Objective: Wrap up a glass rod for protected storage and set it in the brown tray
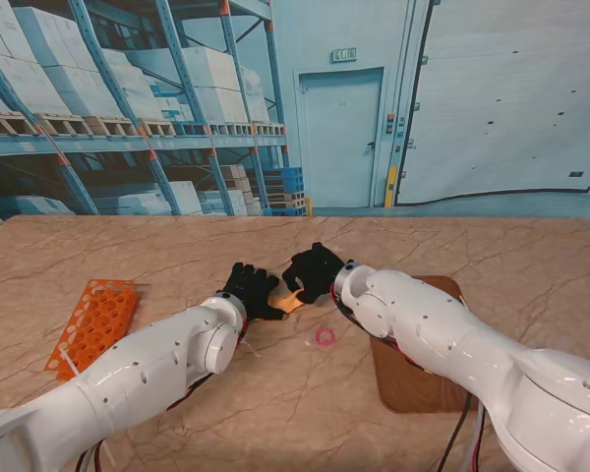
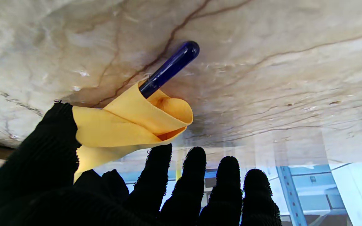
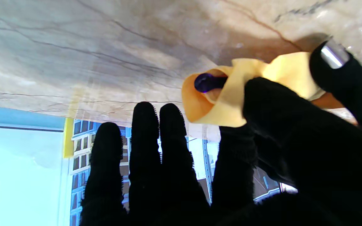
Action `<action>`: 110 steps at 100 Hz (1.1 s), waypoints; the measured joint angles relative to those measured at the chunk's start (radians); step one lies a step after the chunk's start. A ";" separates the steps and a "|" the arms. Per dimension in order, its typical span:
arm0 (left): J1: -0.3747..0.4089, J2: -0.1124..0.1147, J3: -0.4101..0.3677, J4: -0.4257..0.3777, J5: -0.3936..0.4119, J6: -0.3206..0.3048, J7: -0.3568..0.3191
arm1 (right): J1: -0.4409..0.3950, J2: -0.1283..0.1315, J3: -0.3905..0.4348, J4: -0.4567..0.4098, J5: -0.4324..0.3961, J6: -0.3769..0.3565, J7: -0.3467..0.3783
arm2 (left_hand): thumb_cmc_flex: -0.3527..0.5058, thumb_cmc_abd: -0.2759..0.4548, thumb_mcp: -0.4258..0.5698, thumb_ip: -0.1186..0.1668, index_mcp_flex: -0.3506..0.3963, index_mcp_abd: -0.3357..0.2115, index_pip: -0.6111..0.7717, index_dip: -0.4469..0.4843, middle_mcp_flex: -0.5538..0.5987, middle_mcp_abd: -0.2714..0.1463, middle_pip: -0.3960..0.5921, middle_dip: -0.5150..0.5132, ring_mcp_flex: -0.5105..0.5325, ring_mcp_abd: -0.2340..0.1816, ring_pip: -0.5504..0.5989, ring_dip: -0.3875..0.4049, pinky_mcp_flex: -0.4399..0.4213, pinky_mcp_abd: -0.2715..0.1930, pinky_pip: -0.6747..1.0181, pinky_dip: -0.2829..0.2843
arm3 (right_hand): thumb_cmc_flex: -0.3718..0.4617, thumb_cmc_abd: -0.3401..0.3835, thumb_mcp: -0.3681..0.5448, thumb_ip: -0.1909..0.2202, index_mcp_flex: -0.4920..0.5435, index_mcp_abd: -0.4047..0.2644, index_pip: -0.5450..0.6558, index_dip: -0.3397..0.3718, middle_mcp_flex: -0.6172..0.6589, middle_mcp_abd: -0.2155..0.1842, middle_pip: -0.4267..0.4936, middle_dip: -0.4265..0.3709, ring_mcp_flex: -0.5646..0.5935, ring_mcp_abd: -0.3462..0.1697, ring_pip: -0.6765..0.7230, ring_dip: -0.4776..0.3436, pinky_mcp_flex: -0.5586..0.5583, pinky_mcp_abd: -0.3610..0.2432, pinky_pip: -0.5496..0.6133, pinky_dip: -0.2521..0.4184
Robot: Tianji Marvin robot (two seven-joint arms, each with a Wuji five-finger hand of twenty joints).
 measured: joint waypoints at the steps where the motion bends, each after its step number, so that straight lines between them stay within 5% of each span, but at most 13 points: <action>1: -0.001 -0.001 0.000 0.002 -0.002 0.000 0.001 | 0.000 0.001 0.001 -0.001 0.000 0.000 0.001 | 0.000 0.000 0.000 0.000 -0.003 0.000 0.000 0.000 0.000 0.000 0.000 0.000 0.000 0.000 0.000 0.000 0.000 -0.002 -0.001 0.000 | 0.000 0.000 0.000 0.000 0.000 0.000 0.000 0.000 0.000 0.000 0.000 0.000 0.000 0.000 0.000 0.000 0.000 0.000 0.000 0.000; 21: -0.008 -0.027 -0.001 0.038 -0.068 -0.001 0.017 | -0.005 0.010 0.014 -0.021 -0.001 -0.002 0.013 | 0.000 -0.001 0.002 0.000 -0.023 0.008 0.022 0.022 0.001 0.000 0.000 0.000 -0.002 0.000 0.001 -0.002 0.003 -0.008 -0.012 -0.008 | 0.000 0.001 0.000 0.000 0.000 -0.002 0.000 0.006 0.000 0.001 0.000 0.000 0.000 0.001 0.000 0.000 -0.002 0.000 0.000 0.000; 53: -0.001 -0.065 -0.029 0.097 -0.120 -0.065 0.090 | -0.008 0.020 0.025 -0.042 -0.001 -0.006 0.030 | 0.001 -0.004 0.165 0.000 -0.017 -0.022 0.089 0.034 0.033 -0.001 0.032 0.005 0.029 -0.011 0.047 -0.001 0.017 -0.009 0.050 -0.014 | 0.000 0.004 0.000 0.000 0.005 -0.002 0.000 0.011 -0.011 0.001 0.000 0.000 -0.011 0.002 -0.003 0.000 -0.012 0.000 0.000 0.000; 81: -0.001 -0.106 -0.047 0.149 -0.192 -0.066 0.142 | -0.008 0.020 0.033 -0.052 0.003 -0.008 0.040 | 0.081 -0.004 0.235 -0.007 -0.013 -0.152 0.176 0.058 0.128 -0.017 0.040 -0.018 0.131 -0.022 0.099 -0.006 0.021 -0.017 0.261 -0.039 | 0.000 0.004 -0.002 -0.001 0.005 0.004 0.001 0.024 -0.011 0.001 -0.001 0.000 -0.011 0.002 -0.003 0.000 -0.012 0.000 0.000 0.000; 99: -0.007 -0.123 -0.060 0.177 -0.224 -0.102 0.160 | -0.008 0.023 0.042 -0.062 0.013 0.005 0.056 | 0.159 -0.036 0.264 -0.020 0.125 -0.179 0.268 0.062 0.244 -0.062 0.003 -0.056 0.193 -0.023 0.116 -0.013 0.017 -0.019 0.300 -0.046 | 0.012 0.006 -0.002 -0.001 0.005 0.024 0.012 0.037 -0.011 0.003 -0.001 0.000 -0.011 0.003 -0.003 0.000 -0.012 -0.001 0.000 0.000; 110: -0.016 -0.123 -0.057 0.195 -0.218 -0.150 0.170 | -0.008 0.024 0.042 -0.062 0.021 0.010 0.063 | 0.228 -0.081 0.268 -0.061 0.219 -0.180 0.371 0.059 0.321 -0.088 -0.002 -0.056 0.243 -0.023 0.176 0.009 0.017 -0.019 0.358 -0.046 | 0.012 0.004 -0.003 -0.002 0.015 0.016 0.000 0.028 -0.017 0.003 -0.002 0.000 -0.011 0.003 -0.003 0.000 -0.013 -0.001 0.000 0.000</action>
